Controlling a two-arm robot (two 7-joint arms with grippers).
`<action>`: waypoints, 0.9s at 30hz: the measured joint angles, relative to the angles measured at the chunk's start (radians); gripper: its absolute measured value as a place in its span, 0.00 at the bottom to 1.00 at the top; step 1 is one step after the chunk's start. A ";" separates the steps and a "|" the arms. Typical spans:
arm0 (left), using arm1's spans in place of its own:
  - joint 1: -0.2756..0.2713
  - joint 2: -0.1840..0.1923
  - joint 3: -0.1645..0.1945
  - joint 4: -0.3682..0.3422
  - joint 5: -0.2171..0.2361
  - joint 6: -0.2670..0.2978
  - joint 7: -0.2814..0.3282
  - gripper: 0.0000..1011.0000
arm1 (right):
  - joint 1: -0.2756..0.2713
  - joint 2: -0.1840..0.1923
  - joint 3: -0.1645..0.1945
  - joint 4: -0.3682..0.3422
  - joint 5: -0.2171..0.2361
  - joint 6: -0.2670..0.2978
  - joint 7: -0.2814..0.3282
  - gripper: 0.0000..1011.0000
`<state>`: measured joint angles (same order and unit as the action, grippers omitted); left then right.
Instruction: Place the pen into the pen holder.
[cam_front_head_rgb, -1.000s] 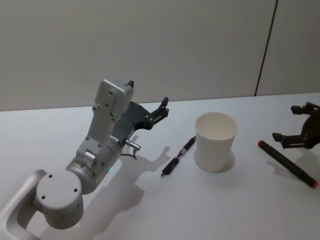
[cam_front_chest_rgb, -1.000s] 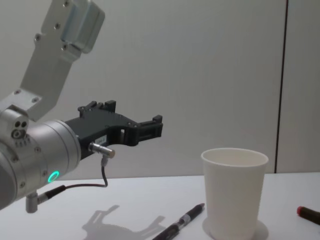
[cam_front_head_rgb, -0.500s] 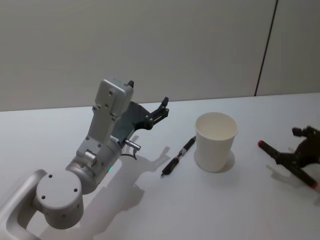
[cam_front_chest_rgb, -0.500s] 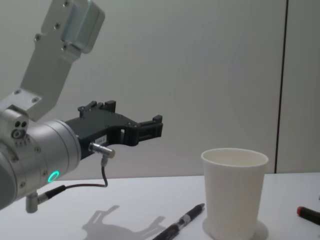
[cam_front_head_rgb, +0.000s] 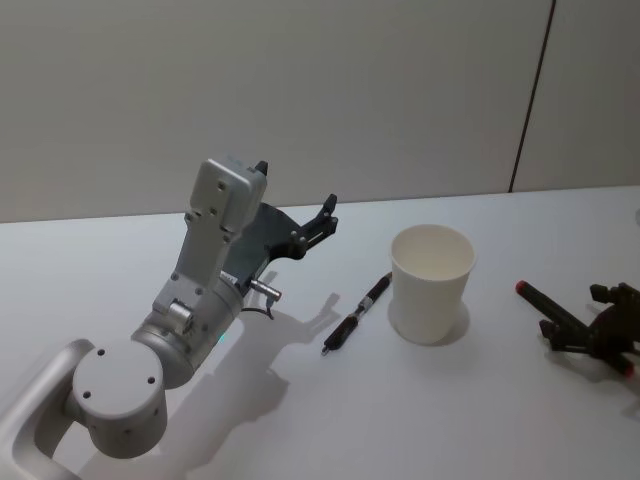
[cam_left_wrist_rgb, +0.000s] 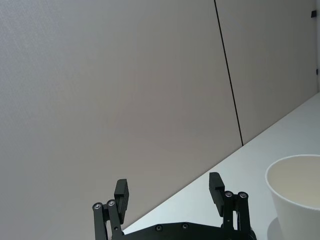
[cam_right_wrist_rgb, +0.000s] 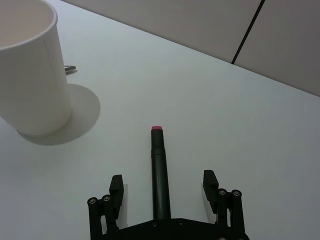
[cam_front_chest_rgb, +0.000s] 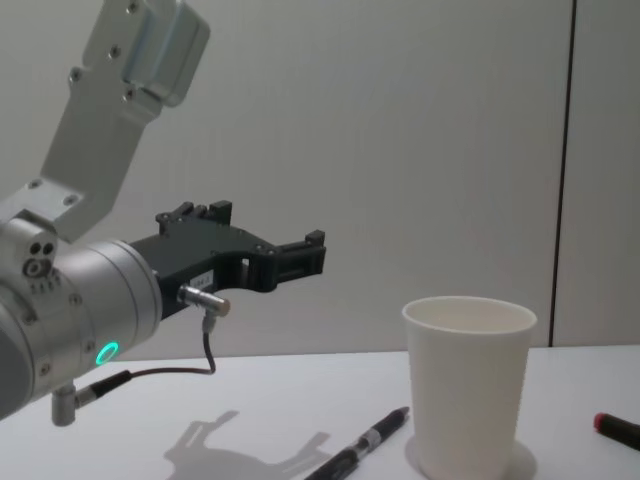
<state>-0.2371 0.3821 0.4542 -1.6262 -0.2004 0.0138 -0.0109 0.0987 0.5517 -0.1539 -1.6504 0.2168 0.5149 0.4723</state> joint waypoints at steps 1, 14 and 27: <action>0.000 0.000 0.000 0.000 0.000 0.000 0.000 0.99 | 0.003 -0.003 -0.001 0.003 0.002 0.001 -0.002 0.99; 0.000 0.000 0.000 0.000 0.000 0.000 0.000 0.99 | 0.056 -0.035 -0.016 0.059 0.004 0.000 0.000 0.99; 0.000 0.000 0.000 0.000 0.000 0.000 0.000 0.99 | 0.080 -0.055 -0.036 0.116 -0.013 0.002 0.027 0.99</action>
<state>-0.2371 0.3821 0.4542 -1.6262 -0.2004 0.0138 -0.0109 0.1787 0.4966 -0.1904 -1.5349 0.2034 0.5167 0.4993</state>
